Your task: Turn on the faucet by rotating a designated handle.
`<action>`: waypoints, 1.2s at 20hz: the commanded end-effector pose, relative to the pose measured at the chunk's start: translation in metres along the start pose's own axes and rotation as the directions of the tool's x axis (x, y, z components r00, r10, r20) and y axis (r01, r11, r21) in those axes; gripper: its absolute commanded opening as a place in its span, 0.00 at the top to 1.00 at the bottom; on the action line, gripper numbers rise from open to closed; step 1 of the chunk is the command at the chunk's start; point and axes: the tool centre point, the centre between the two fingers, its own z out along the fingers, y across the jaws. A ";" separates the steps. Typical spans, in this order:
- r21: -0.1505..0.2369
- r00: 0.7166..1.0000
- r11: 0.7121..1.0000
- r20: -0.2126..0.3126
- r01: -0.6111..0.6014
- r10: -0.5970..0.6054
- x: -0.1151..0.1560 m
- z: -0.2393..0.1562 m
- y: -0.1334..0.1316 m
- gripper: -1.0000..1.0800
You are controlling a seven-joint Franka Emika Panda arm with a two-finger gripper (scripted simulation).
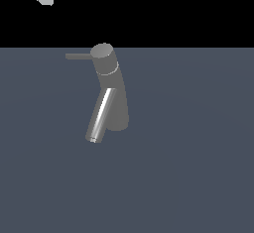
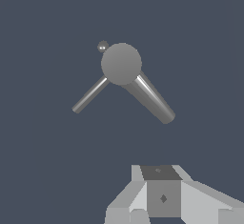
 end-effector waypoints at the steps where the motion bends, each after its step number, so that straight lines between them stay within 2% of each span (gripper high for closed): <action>1: 0.018 0.998 0.998 -0.019 -0.061 0.062 0.001 0.011 -0.009 1.00; 6: 0.052 0.983 0.984 -0.053 -0.173 0.176 0.004 0.030 -0.027 1.00; 11: 0.088 0.957 0.958 -0.080 -0.273 0.280 0.010 0.047 -0.043 1.00; 24: 0.171 0.859 0.864 -0.126 -0.474 0.497 0.032 0.082 -0.078 1.00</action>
